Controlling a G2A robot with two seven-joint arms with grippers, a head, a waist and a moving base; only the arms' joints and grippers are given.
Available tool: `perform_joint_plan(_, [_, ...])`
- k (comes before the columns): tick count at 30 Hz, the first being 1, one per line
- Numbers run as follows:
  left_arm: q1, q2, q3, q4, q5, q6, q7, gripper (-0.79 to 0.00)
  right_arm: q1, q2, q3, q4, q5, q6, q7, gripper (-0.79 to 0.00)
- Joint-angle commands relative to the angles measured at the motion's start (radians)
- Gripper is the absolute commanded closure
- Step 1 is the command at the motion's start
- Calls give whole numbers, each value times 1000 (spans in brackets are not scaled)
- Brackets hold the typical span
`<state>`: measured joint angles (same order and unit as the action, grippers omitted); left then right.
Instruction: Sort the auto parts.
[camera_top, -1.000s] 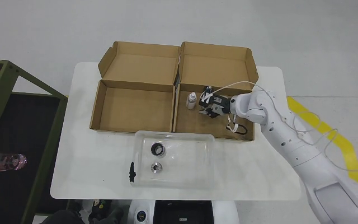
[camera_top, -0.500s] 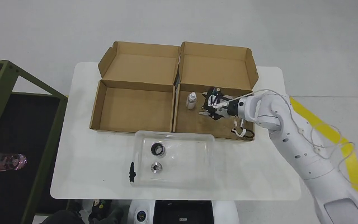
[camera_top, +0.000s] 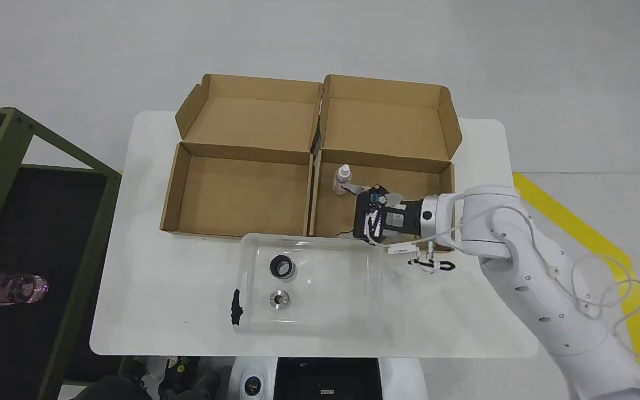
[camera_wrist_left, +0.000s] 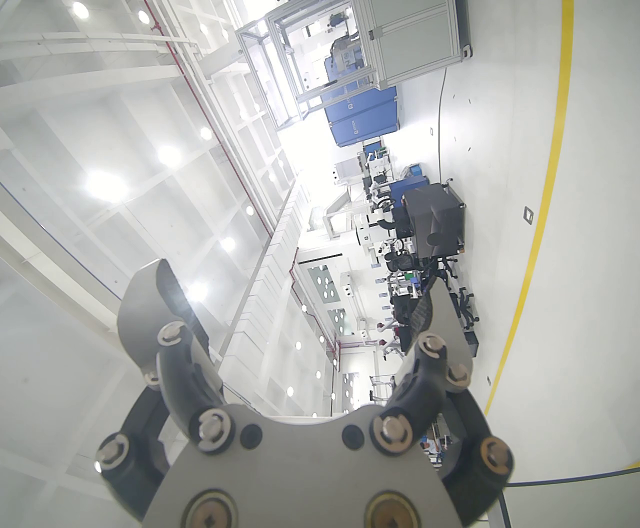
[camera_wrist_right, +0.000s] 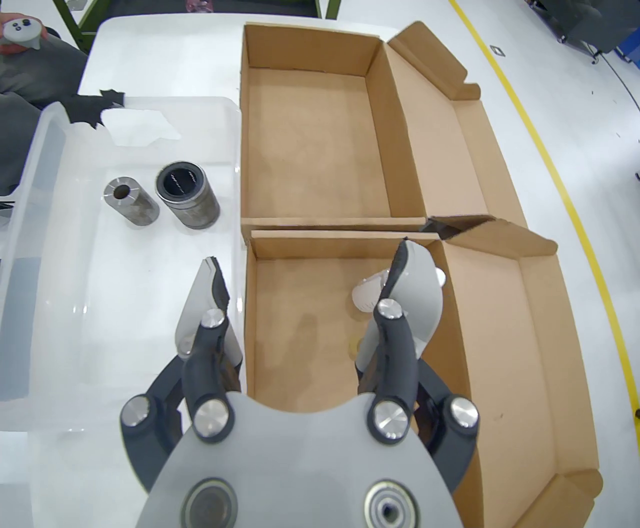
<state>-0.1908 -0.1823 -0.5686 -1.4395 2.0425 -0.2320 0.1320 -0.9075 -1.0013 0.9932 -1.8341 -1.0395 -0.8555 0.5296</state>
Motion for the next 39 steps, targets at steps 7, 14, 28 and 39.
perform_joint_plan(7, [0,0,0,0,0,0,0,-785,28,-25,-112,-27,-28,7,-12,-579])
perform_joint_plan(14, [0,0,0,0,0,0,0,-785,74,-54,-210,-2,-46,11,-20,-591])
perform_joint_plan(28, [0,0,0,0,0,0,0,-785,139,-117,-371,63,-86,34,-34,-511])
perform_joint_plan(39, [0,0,0,0,0,0,0,-785,175,-165,-452,141,-125,55,-41,-582])
